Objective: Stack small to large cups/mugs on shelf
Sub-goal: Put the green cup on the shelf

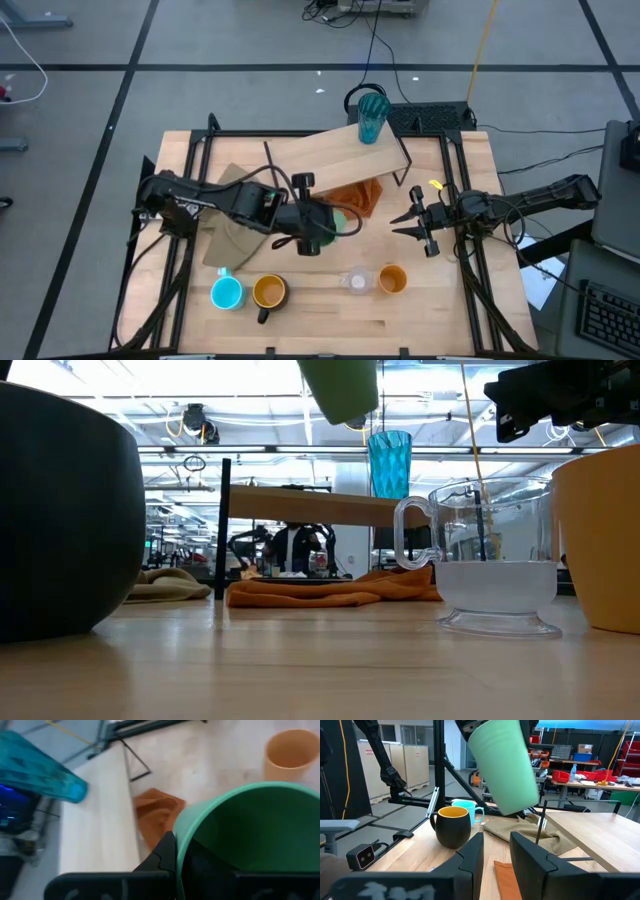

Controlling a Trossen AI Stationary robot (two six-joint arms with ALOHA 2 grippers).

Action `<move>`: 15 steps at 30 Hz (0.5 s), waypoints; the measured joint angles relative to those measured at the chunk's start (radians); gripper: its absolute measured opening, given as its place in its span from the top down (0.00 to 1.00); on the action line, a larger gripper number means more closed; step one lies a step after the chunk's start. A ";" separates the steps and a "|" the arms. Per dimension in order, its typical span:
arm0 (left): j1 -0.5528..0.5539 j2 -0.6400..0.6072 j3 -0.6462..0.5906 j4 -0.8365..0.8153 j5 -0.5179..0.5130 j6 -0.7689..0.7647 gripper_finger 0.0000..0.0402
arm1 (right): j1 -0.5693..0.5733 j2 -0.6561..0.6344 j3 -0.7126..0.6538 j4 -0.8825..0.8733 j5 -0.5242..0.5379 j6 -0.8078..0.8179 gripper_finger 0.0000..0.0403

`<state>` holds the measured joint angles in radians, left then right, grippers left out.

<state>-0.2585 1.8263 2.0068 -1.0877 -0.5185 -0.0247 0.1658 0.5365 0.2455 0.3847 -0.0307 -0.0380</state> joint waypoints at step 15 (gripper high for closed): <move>-0.020 0.000 0.000 0.041 -0.021 0.031 0.99 | 0.000 0.000 0.000 0.000 0.000 0.000 0.79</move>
<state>-0.2787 1.8263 2.0068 -1.0462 -0.5397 0.0059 0.1657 0.5365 0.2455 0.3847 -0.0307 -0.0380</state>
